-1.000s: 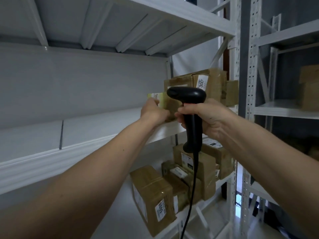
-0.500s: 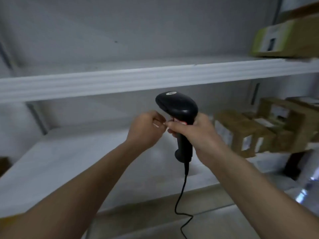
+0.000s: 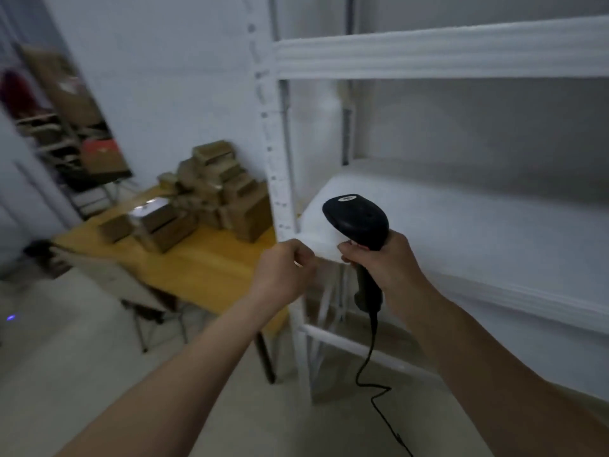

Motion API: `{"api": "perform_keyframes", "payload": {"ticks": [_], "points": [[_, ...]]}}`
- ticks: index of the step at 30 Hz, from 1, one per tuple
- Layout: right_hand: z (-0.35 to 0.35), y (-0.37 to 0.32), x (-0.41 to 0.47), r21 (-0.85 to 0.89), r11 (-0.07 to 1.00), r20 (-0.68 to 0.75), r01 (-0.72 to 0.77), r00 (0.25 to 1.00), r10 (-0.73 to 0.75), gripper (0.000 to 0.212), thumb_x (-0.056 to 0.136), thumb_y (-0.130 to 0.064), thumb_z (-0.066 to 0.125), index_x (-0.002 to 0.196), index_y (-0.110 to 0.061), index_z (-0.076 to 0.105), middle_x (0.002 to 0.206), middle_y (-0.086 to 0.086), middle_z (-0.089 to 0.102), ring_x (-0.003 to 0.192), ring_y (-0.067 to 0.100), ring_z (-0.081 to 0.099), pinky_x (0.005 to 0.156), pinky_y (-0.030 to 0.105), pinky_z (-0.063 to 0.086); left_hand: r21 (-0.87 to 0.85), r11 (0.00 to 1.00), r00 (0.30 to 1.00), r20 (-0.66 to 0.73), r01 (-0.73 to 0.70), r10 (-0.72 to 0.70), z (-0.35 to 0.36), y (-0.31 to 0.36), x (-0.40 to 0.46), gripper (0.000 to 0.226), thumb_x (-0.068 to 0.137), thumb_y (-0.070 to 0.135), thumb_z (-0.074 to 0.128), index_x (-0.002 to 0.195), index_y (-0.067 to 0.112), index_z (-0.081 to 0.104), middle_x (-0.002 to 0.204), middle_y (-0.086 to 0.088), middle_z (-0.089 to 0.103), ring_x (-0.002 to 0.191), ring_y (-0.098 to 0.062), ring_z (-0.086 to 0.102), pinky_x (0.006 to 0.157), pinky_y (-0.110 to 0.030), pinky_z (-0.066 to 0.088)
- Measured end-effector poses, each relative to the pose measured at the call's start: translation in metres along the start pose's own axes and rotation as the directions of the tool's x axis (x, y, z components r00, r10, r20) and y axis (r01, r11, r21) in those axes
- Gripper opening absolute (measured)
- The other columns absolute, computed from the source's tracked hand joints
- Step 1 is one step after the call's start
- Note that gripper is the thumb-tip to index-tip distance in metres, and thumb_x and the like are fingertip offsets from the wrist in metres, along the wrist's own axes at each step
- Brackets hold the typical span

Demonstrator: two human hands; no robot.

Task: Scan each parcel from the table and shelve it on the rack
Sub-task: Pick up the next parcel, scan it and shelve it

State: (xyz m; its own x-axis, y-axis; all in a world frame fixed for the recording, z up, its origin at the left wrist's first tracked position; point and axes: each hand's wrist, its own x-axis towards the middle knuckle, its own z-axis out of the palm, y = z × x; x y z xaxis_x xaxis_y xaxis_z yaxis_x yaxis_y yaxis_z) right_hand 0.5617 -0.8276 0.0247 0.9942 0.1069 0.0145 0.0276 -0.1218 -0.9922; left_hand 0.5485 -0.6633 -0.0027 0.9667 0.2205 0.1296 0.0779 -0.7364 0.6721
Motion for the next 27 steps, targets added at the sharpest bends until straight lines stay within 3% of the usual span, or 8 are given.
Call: {"api": "perform_keyframes", "payload": {"ticks": [3, 6, 12, 15, 19, 22, 24, 27], "points": [[0.069, 0.009, 0.004, -0.001, 0.999, 0.119, -0.032, 0.992, 0.032, 0.012, 0.077, -0.006, 0.075, 0.077, -0.013, 0.065, 0.07, 0.011, 0.061, 0.069, 0.024, 0.057, 0.067, 0.035, 0.043, 0.006, 0.99, 0.989, -0.056, 0.14, -0.139, -0.042, -0.065, -0.015, 0.016, 0.086, 0.023, 0.07, 0.078, 0.029, 0.058, 0.086, 0.01, 0.065, 0.087, -0.013, 0.063, 0.073, -0.027, 0.048], [0.129, 0.017, 0.006, -0.029, 0.999, 0.217, -0.045, 0.975, 0.051, 0.02, 0.077, -0.007, 0.077, 0.073, -0.019, 0.062, 0.072, 0.006, 0.061, 0.073, 0.021, 0.058, 0.069, 0.031, 0.043, -0.011, 0.962, 0.954, -0.12, 0.274, -0.273, -0.075, -0.114, -0.026, 0.009, 0.086, 0.025, 0.069, 0.086, 0.026, 0.061, 0.088, 0.009, 0.064, 0.088, -0.013, 0.062, 0.076, -0.03, 0.05], [0.215, 0.03, 0.014, -0.067, 0.995, 0.419, -0.075, 0.903, 0.096, 0.019, 0.08, -0.007, 0.074, 0.071, -0.014, 0.059, 0.071, 0.006, 0.052, 0.071, 0.017, 0.051, 0.063, 0.027, 0.04, -0.087, 0.907, 0.891, -0.169, 0.413, -0.422, -0.114, -0.179, -0.032, 0.008, 0.087, 0.026, 0.069, 0.092, 0.022, 0.065, 0.09, 0.007, 0.063, 0.088, -0.013, 0.06, 0.079, -0.03, 0.051], [0.25, 0.035, 0.028, -0.119, 0.992, 0.473, -0.05, 0.875, 0.101, 0.015, 0.081, -0.004, 0.071, 0.078, 0.004, 0.059, 0.069, 0.007, 0.048, 0.065, 0.016, 0.047, 0.051, 0.015, 0.038, -0.094, 0.888, 0.871, -0.171, 0.45, -0.46, -0.129, -0.209, -0.024, 0.009, 0.087, 0.027, 0.069, 0.093, 0.023, 0.065, 0.09, 0.007, 0.064, 0.085, -0.01, 0.06, 0.075, -0.03, 0.052], [0.3, 0.042, 0.057, -0.142, 0.99, 0.52, -0.005, 0.85, 0.078, 0.023, 0.08, -0.002, 0.07, 0.092, 0.013, 0.059, 0.072, 0.015, 0.049, 0.069, 0.023, 0.048, 0.059, 0.026, 0.037, -0.113, 0.874, 0.851, -0.201, 0.472, -0.485, -0.148, -0.254, 0.003, 0.008, 0.086, 0.026, 0.07, 0.085, 0.027, 0.063, 0.085, 0.011, 0.062, 0.082, -0.009, 0.057, 0.069, -0.024, 0.044], [0.338, 0.045, 0.087, -0.141, 0.99, 0.513, -0.02, 0.854, 0.09, 0.016, 0.08, -0.004, 0.071, 0.091, 0.006, 0.065, 0.084, 0.03, 0.059, 0.074, 0.034, 0.056, 0.064, 0.028, 0.041, -0.102, 0.866, 0.843, -0.201, 0.489, -0.5, -0.161, -0.287, 0.041, 0.008, 0.086, 0.027, 0.07, 0.085, 0.028, 0.062, 0.084, 0.011, 0.061, 0.078, -0.004, 0.055, 0.062, -0.022, 0.041], [0.363, 0.046, 0.112, -0.134, 0.99, 0.506, -0.048, 0.855, 0.11, 0.006, 0.08, -0.007, 0.072, 0.084, -0.007, 0.068, 0.082, 0.022, 0.063, 0.078, 0.026, 0.06, 0.066, 0.028, 0.044, -0.09, 0.858, 0.839, -0.18, 0.506, -0.514, -0.169, -0.306, 0.074, 0.008, 0.086, 0.028, 0.07, 0.088, 0.028, 0.062, 0.086, 0.01, 0.061, 0.076, -0.003, 0.054, 0.063, -0.023, 0.043], [0.398, 0.048, 0.155, -0.118, 0.988, 0.486, -0.099, 0.862, 0.144, 0.009, 0.082, -0.01, 0.072, 0.081, -0.015, 0.065, 0.075, 0.008, 0.061, 0.074, 0.02, 0.059, 0.065, 0.028, 0.044, -0.042, 0.85, 0.84, -0.138, 0.524, -0.525, -0.182, -0.332, 0.128, 0.011, 0.087, 0.029, 0.069, 0.096, 0.026, 0.063, 0.095, 0.008, 0.063, 0.083, -0.009, 0.057, 0.071, -0.026, 0.046]]}}
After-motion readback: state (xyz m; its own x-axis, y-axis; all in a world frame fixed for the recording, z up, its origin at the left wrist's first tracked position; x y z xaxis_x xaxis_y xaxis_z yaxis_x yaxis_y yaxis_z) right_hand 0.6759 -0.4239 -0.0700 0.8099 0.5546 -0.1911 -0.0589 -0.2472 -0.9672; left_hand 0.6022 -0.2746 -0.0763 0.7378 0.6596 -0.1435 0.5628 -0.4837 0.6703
